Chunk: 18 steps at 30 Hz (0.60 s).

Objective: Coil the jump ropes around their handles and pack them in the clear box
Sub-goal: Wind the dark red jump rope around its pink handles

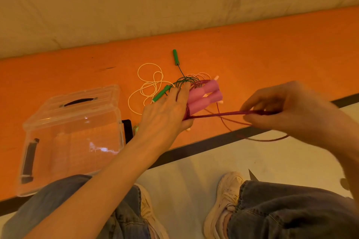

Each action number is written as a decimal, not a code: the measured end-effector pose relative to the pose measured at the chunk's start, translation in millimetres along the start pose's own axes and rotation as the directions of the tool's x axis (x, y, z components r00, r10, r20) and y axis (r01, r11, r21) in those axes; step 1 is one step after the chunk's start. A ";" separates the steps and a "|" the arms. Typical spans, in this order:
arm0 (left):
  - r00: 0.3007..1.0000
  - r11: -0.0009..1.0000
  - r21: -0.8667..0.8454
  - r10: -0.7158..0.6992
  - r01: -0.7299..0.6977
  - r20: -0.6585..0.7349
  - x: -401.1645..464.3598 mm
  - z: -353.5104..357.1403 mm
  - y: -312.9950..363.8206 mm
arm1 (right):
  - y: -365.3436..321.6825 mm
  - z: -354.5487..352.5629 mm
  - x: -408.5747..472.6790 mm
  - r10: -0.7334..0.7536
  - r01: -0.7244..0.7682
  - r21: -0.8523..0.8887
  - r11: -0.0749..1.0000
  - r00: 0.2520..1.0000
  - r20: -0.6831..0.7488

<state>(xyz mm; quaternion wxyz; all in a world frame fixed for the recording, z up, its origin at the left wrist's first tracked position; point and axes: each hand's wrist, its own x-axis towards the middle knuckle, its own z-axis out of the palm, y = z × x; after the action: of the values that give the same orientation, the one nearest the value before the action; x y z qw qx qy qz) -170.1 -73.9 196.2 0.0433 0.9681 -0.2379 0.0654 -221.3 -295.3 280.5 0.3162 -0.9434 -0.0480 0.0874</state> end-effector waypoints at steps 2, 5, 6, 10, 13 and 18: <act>0.998 0.998 0.011 0.064 -0.064 0.021 -0.5 0.9 -1.3 | -1.5 -6.8 -2.4 -0.094 0.095 0.000 0.995 0.990 -0.103; 0.969 0.974 -0.039 0.225 -0.222 0.107 -2.7 0.6 2.6 | -13.2 -4.4 -0.9 -0.245 0.258 0.023 0.966 0.940 -0.239; 0.953 0.961 -0.071 0.274 -0.266 0.130 -4.1 0.7 5.0 | -14.9 -1.3 1.8 -0.276 0.288 0.004 0.958 0.922 -0.273; 0.911 0.922 -0.131 0.382 -0.364 0.158 -9.2 1.3 13.6 | -9.0 9.4 21.2 -0.267 0.276 -0.022 0.961 0.902 -0.339; 0.912 0.918 -0.151 0.387 -0.367 0.136 -10.9 1.1 15.1 | 1.1 15.5 34.2 -0.192 0.231 0.064 0.971 0.911 -0.365; 0.916 0.923 -0.143 0.375 -0.356 0.140 -15.4 -4.0 20.9 | 8.8 24.6 44.7 -0.145 0.190 0.099 0.977 0.926 -0.350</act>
<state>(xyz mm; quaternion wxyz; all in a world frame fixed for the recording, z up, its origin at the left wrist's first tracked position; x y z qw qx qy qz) -193.8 -84.9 198.9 0.0660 0.9045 -0.4209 -0.0217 -181.9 -281.3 249.8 0.3872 -0.9139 -0.0673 -0.1015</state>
